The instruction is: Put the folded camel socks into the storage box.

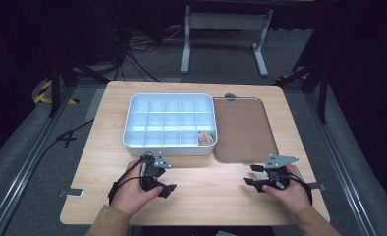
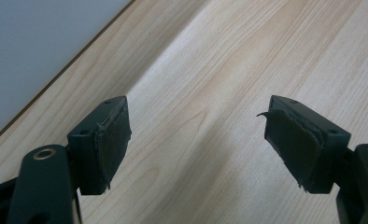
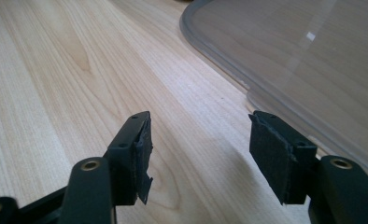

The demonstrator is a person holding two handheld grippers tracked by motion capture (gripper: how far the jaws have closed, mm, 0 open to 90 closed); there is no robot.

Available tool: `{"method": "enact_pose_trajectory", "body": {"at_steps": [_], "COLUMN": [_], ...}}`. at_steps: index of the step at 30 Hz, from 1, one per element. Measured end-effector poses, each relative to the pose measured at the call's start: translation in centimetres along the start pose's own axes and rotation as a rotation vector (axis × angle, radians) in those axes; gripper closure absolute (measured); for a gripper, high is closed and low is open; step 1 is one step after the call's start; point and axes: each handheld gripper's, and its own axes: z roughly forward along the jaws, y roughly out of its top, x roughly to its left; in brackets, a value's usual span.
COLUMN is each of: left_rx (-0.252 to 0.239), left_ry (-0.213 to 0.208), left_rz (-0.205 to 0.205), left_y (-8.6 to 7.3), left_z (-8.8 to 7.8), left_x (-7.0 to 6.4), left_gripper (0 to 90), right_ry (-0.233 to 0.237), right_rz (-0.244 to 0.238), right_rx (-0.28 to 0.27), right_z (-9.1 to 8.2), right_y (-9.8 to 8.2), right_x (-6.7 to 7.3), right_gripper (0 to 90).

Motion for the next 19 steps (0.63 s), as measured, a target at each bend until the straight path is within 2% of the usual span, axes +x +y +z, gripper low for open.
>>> {"method": "enact_pose_trajectory", "body": {"at_steps": [8, 19], "left_rx": [0.018, 0.039], "left_ry": [-0.011, 0.001], "left_rz": [-0.008, -0.002], "left_y": [-0.1, -0.3], "left_z": [0.6, 0.7], "left_x": [0.0, 0.2], "left_gripper": [22.7, 21.6], "right_ry": [0.027, 0.02], "right_rz": [-0.035, -0.074], "right_rx": [0.015, 0.009], "right_z": [0.9, 1.3], "right_y": [-0.2, -0.1], "right_x": [0.6, 1.0], "right_gripper": [38.1, 33.7]}}
